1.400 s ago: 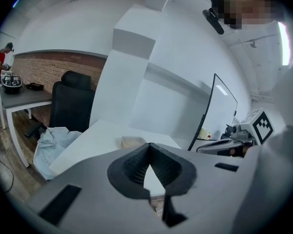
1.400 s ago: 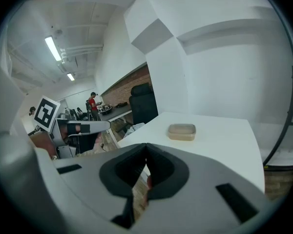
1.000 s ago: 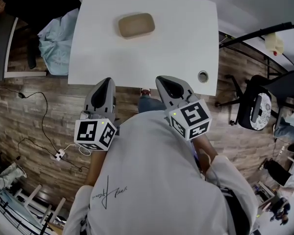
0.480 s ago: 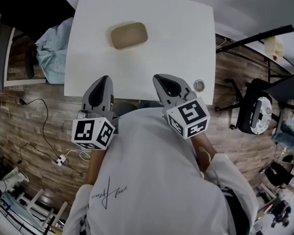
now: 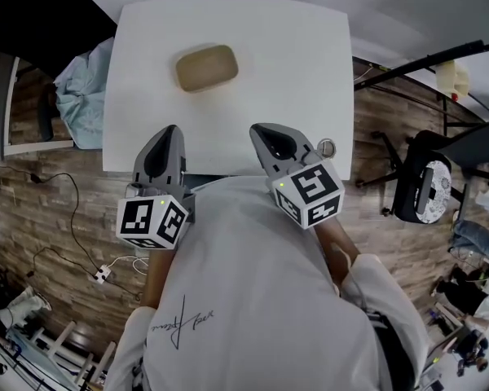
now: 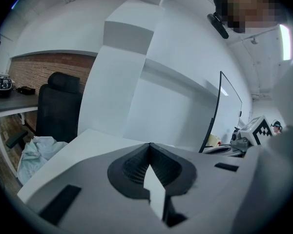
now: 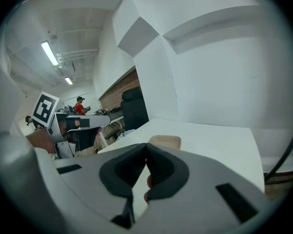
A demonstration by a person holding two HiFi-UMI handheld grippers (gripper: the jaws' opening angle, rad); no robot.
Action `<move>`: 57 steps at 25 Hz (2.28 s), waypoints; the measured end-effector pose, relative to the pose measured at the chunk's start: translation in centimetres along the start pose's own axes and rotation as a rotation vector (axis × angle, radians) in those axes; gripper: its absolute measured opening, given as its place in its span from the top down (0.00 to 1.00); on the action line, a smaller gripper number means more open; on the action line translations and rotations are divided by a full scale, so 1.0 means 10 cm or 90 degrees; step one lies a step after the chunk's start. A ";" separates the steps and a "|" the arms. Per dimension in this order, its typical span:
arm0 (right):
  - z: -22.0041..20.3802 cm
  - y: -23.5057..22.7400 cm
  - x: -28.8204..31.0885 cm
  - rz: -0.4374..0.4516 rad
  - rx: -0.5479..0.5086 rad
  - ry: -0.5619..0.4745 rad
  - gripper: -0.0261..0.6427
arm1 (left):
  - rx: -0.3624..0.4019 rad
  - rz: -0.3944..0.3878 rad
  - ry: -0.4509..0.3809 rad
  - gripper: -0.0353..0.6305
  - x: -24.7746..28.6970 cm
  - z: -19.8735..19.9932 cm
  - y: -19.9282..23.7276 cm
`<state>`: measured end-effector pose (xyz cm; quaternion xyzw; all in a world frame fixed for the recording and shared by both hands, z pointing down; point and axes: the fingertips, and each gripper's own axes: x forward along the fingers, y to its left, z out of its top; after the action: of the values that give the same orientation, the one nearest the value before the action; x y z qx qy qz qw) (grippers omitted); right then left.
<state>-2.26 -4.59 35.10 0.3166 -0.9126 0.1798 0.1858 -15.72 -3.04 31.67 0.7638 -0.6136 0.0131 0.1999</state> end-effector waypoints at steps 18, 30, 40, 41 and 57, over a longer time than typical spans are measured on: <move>-0.08 -0.51 0.52 -0.038 0.065 0.041 0.95 | -0.010 -0.021 0.060 0.94 0.54 0.02 0.31; -0.28 -0.78 0.88 -0.046 0.147 0.068 0.95 | -0.005 -0.025 0.111 0.94 0.72 -0.06 0.41; -0.45 -0.93 1.05 -0.039 0.185 0.090 0.95 | -0.015 -0.015 0.131 0.94 0.82 -0.15 0.45; -0.47 -0.94 1.07 -0.037 0.190 0.092 0.95 | -0.017 -0.014 0.133 0.94 0.83 -0.17 0.45; -0.65 -1.13 1.30 0.000 0.304 0.078 0.95 | -0.020 -0.004 0.167 0.94 0.96 -0.26 0.47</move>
<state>-3.01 -16.67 48.98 0.3402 -0.8312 0.4092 0.1611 -17.17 -11.90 37.97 0.7539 -0.5801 0.1030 0.2907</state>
